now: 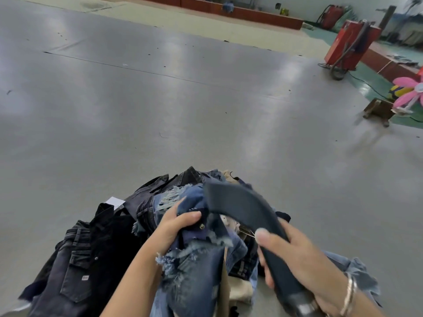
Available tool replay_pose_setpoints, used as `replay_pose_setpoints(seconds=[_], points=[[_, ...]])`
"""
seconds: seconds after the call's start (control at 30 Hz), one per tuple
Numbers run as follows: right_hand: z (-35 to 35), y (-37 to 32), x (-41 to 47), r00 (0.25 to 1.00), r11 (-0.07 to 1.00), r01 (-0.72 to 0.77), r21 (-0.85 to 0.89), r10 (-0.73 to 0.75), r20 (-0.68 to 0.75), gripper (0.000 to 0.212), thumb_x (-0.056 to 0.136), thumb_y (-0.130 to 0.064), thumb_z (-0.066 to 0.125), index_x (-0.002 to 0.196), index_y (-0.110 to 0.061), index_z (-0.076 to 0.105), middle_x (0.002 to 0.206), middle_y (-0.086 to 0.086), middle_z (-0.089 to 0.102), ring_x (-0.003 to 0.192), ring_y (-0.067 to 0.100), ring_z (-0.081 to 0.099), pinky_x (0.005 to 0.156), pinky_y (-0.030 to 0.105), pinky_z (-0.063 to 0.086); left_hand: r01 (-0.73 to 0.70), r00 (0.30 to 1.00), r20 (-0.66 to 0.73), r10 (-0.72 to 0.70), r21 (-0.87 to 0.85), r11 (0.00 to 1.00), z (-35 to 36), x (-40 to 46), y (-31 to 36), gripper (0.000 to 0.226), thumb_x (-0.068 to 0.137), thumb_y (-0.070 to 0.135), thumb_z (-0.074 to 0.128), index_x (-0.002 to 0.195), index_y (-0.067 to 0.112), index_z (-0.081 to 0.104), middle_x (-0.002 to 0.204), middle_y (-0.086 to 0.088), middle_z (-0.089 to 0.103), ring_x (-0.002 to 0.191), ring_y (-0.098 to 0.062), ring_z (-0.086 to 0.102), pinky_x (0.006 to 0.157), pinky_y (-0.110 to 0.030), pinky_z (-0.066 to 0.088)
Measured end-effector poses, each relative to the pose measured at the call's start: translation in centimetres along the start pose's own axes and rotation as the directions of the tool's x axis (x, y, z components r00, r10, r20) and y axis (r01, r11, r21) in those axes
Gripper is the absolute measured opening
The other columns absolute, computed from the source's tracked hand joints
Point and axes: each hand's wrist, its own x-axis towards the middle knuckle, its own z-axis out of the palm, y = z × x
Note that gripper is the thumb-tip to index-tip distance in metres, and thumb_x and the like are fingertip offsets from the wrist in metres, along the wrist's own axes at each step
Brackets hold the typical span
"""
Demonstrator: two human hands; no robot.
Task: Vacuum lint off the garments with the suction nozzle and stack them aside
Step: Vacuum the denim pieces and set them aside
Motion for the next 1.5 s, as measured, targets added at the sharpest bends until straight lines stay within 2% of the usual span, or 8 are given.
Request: replay_pose_setpoints(seconds=[0.4, 0.57, 0.67, 0.77, 0.83, 1.03, 1.2, 1.5], points=[[3.3, 2.7, 3.9, 0.999, 0.935, 0.001, 0.354, 0.014, -0.040, 0.041, 0.072, -0.039, 0.074, 0.096, -0.011, 0.056, 0.064, 0.013, 0.059, 0.045, 0.024, 0.055, 0.044, 0.028, 0.047, 0.160, 0.919, 0.312, -0.240, 0.260, 0.952, 0.7, 0.0, -1.6, 0.057, 0.061, 0.001, 0.051, 0.115, 0.021, 0.060, 0.102, -0.009, 0.068, 0.097, -0.027, 0.063, 0.090, -0.038, 0.048], [2.6, 2.3, 4.4, 0.983, 0.907, 0.070, 0.414, 0.007, -0.183, 0.023, 0.071, -0.037, 0.069, 0.071, -0.014, 0.065, 0.061, 0.011, 0.059, 0.042, 0.020, 0.054, 0.041, 0.028, 0.048, -0.019, 0.983, -0.072, 0.166, 0.872, 0.489, 0.1, 0.0, -0.8, 0.026, 0.084, 0.007, 0.063, 0.098, 0.027, 0.055, 0.106, 0.008, 0.056, 0.105, -0.014, 0.050, 0.083, -0.013, 0.037], [2.2, 1.7, 4.6, 0.961, 0.891, 0.133, 0.435, -0.009, -0.275, 0.030, 0.069, -0.038, 0.067, 0.075, -0.010, 0.061, 0.060, 0.011, 0.059, 0.041, 0.019, 0.054, 0.040, 0.028, 0.047, 0.095, 0.991, 0.036, -0.131, 0.508, 0.856, -0.8, -1.1, -0.2, 0.019, 0.087, 0.034, 0.059, 0.078, 0.019, 0.064, 0.083, -0.001, 0.067, 0.080, -0.020, 0.059, 0.071, -0.021, 0.049], [2.0, 1.0, 4.4, 0.945, 0.893, 0.188, 0.410, -0.050, -0.324, 0.047, 0.068, -0.040, 0.067, 0.093, -0.003, 0.054, 0.062, 0.014, 0.057, 0.041, 0.020, 0.053, 0.040, 0.028, 0.046, 0.560, 0.611, 0.316, -0.726, 0.475, 0.678, -0.4, -2.3, -1.0, 0.093, 0.073, 0.089, 0.032, 0.096, 0.008, 0.072, 0.086, -0.009, 0.071, 0.075, -0.020, 0.065, 0.070, -0.024, 0.053], [2.2, 0.6, 4.1, 0.938, 0.897, 0.233, 0.376, -0.106, -0.329, 0.049, 0.065, -0.043, 0.068, 0.093, -0.005, 0.054, 0.061, 0.012, 0.058, 0.042, 0.020, 0.053, 0.040, 0.028, 0.046, 0.702, 0.552, 0.202, -0.809, 0.412, 0.581, 0.6, -2.3, -3.0, 0.118, 0.057, 0.097, 0.025, 0.110, 0.002, 0.068, 0.083, -0.010, 0.069, 0.070, -0.020, 0.064, 0.066, -0.025, 0.051], [3.8, 1.7, 2.3, 0.946, 0.922, 0.271, 0.277, -0.202, -0.253, 0.030, 0.067, -0.043, 0.077, 0.083, -0.021, 0.063, 0.060, 0.012, 0.061, 0.044, 0.024, 0.057, 0.046, 0.030, 0.049, 0.528, 0.781, -0.185, -0.597, -0.317, 0.788, 3.8, -1.6, -4.4, 0.054, 0.085, 0.052, 0.060, 0.115, 0.008, 0.068, 0.097, -0.014, 0.073, 0.075, -0.023, 0.068, 0.067, -0.031, 0.054], [5.1, 3.7, 1.5, 0.936, 0.924, 0.274, 0.265, -0.194, -0.292, 0.025, 0.075, -0.033, 0.077, 0.097, -0.031, 0.064, 0.059, 0.010, 0.060, 0.043, 0.026, 0.054, 0.047, 0.029, 0.049, 0.250, 0.775, -0.509, -0.375, -0.298, 0.921, 4.9, -1.6, -4.2, 0.025, 0.089, 0.015, 0.062, 0.106, -0.003, 0.067, 0.100, -0.021, 0.072, 0.081, -0.031, 0.068, 0.066, -0.035, 0.052], [4.2, 3.7, 1.2, 0.943, 0.929, 0.278, 0.243, -0.216, -0.254, 0.036, 0.061, -0.044, 0.075, 0.095, -0.038, 0.066, 0.061, 0.009, 0.060, 0.042, 0.029, 0.055, 0.046, 0.032, 0.050, -0.008, 0.692, -0.708, -0.143, -0.206, 0.979, 3.7, -0.6, -1.2, 0.042, 0.095, 0.052, 0.046, 0.118, 0.019, 0.059, 0.107, -0.010, 0.070, 0.093, -0.030, 0.068, 0.074, -0.040, 0.055]])
